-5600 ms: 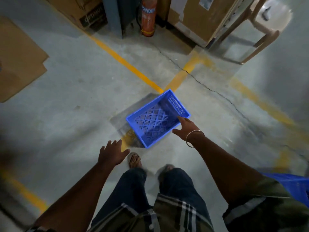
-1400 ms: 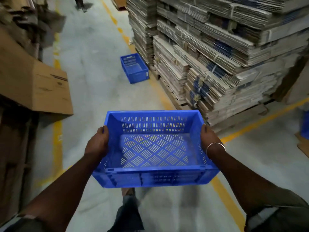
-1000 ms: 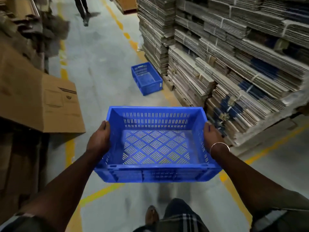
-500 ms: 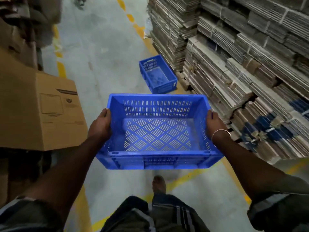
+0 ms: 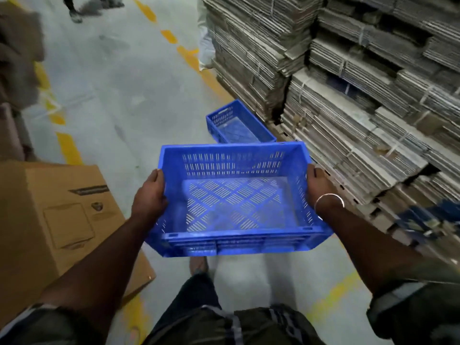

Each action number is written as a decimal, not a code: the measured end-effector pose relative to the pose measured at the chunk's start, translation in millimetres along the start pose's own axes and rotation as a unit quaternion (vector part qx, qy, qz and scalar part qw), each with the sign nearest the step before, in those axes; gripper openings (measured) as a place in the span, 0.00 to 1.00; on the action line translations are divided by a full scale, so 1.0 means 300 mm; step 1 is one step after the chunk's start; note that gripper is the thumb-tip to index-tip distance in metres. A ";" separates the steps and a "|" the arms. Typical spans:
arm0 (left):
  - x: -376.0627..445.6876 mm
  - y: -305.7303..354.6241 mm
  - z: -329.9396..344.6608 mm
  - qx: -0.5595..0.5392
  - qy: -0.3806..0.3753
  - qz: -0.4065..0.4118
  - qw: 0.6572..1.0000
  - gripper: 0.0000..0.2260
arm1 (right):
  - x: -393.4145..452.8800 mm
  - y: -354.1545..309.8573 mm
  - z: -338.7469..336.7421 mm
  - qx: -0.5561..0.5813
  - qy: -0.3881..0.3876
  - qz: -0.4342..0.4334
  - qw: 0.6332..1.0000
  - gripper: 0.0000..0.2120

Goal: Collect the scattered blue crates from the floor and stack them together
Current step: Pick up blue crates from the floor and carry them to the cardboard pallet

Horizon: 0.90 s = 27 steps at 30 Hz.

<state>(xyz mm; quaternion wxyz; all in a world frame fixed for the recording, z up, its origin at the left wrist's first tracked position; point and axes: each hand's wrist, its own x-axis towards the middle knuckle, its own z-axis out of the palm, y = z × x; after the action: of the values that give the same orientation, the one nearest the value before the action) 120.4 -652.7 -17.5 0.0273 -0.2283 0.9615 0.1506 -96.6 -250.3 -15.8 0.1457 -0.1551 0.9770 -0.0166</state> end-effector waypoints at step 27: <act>2.222 -0.100 -0.057 0.127 -0.148 0.253 0.947 0.34 | 1.182 -0.604 0.106 0.176 -0.007 0.338 0.924 0.34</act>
<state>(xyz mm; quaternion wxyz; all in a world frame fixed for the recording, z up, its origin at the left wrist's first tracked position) -461.9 -970.6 -90.5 0.1590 0.0531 0.9839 0.0613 -355.9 -531.6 -131.3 0.1747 0.2124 0.9517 -0.1368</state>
